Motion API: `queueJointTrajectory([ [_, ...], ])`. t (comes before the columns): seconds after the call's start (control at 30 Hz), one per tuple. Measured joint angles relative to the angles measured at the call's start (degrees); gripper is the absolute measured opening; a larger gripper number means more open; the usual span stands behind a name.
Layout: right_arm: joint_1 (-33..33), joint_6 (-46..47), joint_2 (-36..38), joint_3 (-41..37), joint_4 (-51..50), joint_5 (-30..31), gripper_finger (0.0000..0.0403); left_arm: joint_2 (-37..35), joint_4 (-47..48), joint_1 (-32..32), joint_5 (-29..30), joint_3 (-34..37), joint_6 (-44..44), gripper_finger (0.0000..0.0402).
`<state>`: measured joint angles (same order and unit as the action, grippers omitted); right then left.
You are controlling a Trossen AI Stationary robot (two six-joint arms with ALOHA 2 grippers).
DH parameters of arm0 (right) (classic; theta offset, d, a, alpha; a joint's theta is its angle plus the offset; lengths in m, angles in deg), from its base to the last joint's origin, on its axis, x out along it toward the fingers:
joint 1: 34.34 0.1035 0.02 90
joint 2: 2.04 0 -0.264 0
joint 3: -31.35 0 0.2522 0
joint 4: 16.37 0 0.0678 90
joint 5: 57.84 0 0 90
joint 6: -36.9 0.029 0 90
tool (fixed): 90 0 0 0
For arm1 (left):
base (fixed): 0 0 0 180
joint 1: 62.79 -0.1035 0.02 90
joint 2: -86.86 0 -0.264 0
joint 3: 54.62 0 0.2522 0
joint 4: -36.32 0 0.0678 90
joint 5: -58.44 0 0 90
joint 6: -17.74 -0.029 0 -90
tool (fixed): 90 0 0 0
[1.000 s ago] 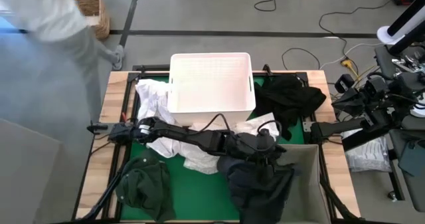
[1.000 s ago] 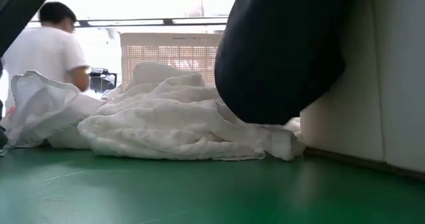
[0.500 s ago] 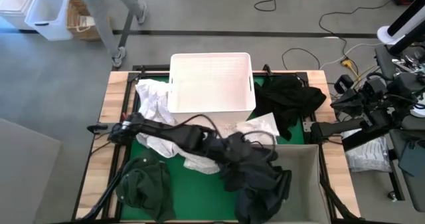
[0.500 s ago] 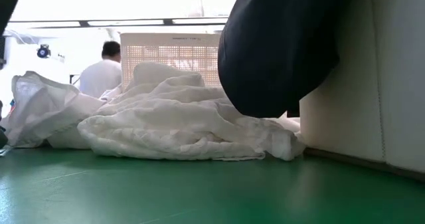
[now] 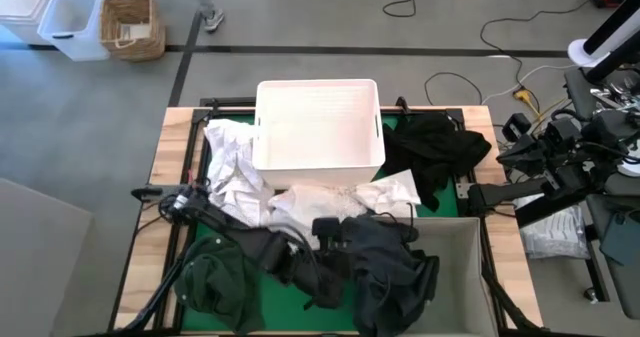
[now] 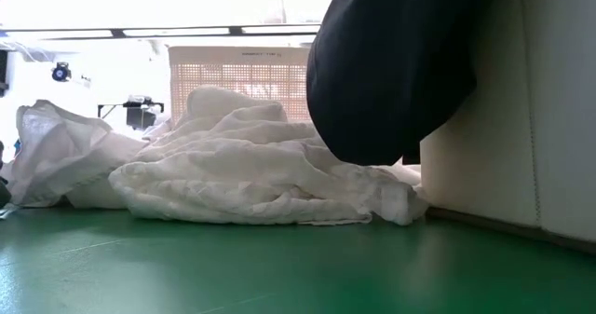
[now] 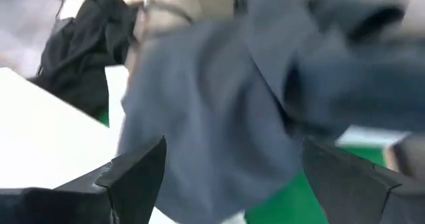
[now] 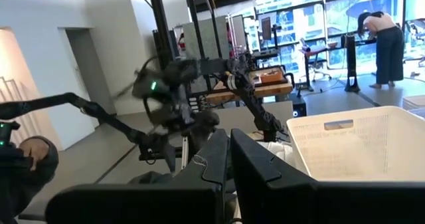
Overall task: Pick and place trash into bin
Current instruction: Put the black shorts into the white fabric storage bin
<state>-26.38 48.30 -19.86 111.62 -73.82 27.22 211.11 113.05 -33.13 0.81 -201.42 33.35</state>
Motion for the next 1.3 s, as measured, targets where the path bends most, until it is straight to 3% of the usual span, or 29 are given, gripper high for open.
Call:
queueJointTrajectory([
  [0.23, 0.0, 0.7, -0.2, -0.2, 0.1, 0.1, 0.0013, 1.1, 0.5, -0.4, 3.7, 3.8, 6.0, 0.0323],
  [0.5, 0.0, 0.7, -0.7, -0.5, 0.2, 0.1, 0.0013, 1.2, -11.1, -0.2, 5.8, 12.1, 3.3, 0.0323],
  [0.67, 0.0, 0.7, -0.9, -0.5, 0.3, 0.1, 0.0013, 1.2, -13.9, -0.2, 13.6, 17.0, 3.1, 0.0302],
  [0.83, 0.0, 1.0, -1.0, -0.5, 0.2, 0.2, 0.0013, 1.2, -19.7, -0.2, 15.3, 20.8, 1.0, 0.0222],
  [1.07, 0.0, 1.4, -1.0, -0.5, 0.2, 0.2, 0.0013, 1.2, -20.4, 0.0, 16.7, 23.0, -0.5, 0.0021],
  [1.3, 0.0, 1.2, -1.0, -0.5, 0.2, 0.2, 0.0013, 1.0, -17.8, 1.5, 23.2, 19.8, -2.3, 0.0002],
])
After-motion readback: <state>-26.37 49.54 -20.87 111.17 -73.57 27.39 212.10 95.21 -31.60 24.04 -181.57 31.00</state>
